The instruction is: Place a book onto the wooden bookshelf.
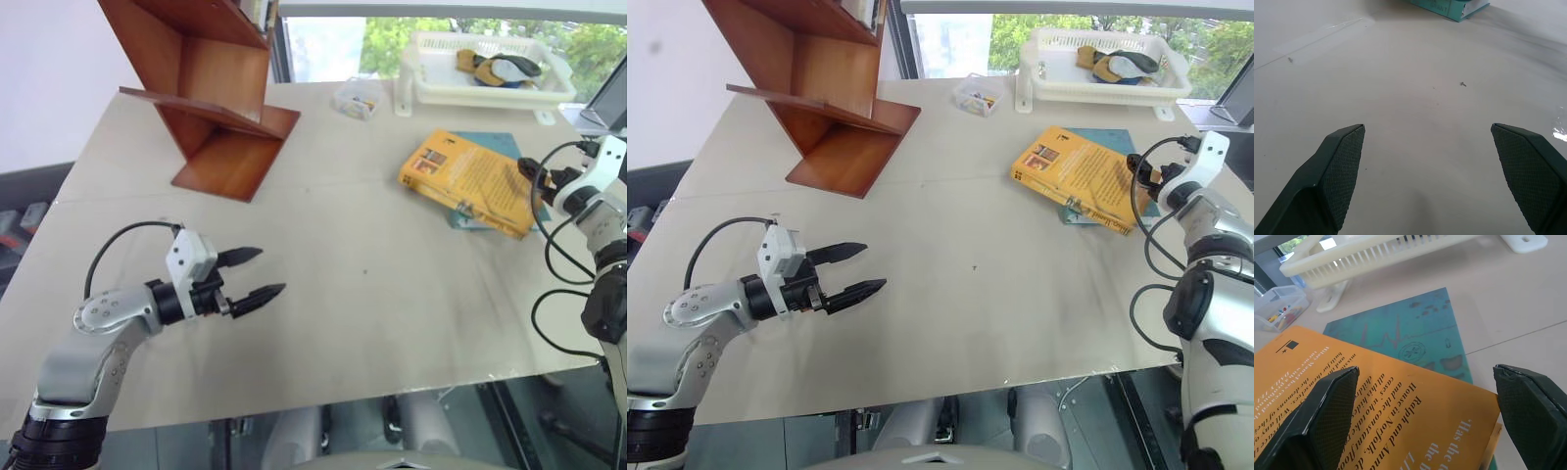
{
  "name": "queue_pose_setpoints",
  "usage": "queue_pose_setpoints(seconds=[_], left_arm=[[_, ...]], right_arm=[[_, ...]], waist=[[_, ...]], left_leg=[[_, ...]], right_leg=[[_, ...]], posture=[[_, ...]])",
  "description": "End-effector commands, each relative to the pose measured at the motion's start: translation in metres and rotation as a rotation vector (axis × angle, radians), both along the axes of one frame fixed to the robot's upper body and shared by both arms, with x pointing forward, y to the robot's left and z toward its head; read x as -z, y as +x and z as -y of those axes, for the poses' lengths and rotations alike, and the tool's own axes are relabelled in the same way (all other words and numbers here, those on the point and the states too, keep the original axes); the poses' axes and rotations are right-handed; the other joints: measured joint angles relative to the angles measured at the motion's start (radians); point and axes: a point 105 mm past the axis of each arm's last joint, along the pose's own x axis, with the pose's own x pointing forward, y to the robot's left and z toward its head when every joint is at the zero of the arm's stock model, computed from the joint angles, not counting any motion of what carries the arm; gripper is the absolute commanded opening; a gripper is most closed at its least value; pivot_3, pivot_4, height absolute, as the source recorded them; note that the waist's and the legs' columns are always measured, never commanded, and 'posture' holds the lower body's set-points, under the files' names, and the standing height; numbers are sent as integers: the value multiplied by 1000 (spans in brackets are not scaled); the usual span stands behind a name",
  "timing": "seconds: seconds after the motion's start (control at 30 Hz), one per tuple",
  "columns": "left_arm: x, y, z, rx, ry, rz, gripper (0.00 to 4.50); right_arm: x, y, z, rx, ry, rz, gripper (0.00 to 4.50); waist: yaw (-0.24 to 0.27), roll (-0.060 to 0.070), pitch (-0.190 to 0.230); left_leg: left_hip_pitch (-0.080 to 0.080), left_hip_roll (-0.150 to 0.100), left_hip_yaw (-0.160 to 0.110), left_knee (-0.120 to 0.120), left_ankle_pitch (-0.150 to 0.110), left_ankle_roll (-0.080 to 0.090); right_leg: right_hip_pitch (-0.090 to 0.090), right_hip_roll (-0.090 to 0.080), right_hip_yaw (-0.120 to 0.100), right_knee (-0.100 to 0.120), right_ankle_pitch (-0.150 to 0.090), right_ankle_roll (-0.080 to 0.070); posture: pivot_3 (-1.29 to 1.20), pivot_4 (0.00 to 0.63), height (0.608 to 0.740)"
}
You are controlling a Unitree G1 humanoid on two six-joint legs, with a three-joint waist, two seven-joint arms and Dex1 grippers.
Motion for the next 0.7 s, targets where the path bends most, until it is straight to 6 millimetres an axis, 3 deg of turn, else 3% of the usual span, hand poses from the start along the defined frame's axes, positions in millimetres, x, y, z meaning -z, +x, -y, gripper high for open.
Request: queue_pose_setpoints(seconds=[0.03, 0.4, 0.7], left_arm=[[-7, 0, 1, 8, 2, 35, 4420], [-6, 1, 2, 12, 0, 36, 4420], [-6, 3, 3, 15, 0, 40, 4420]], right_arm=[[-12, 2, 2, 11, -15, 36, 4500], [-39, -14, 52, 241, 46, 151, 4500], [-29, -30, 80, 355, 198, 126, 4500]], waist=[[0, 0, 0], [3, 0, 0], [1, 0, 0]], left_leg=[[0, 0, 0, 0, 0, 0], [-2, 0, -1, 0, 0, 0], [-2, 0, -1, 0, 0, 0]], right_leg=[[0, 0, 0, 0, 0, 0], [-1, 0, -1, -1, 0, 0], [-1, 0, -1, -1, 0, 0]], posture=[[0, 150, 707], [0, 150, 707], [0, 150, 707]])
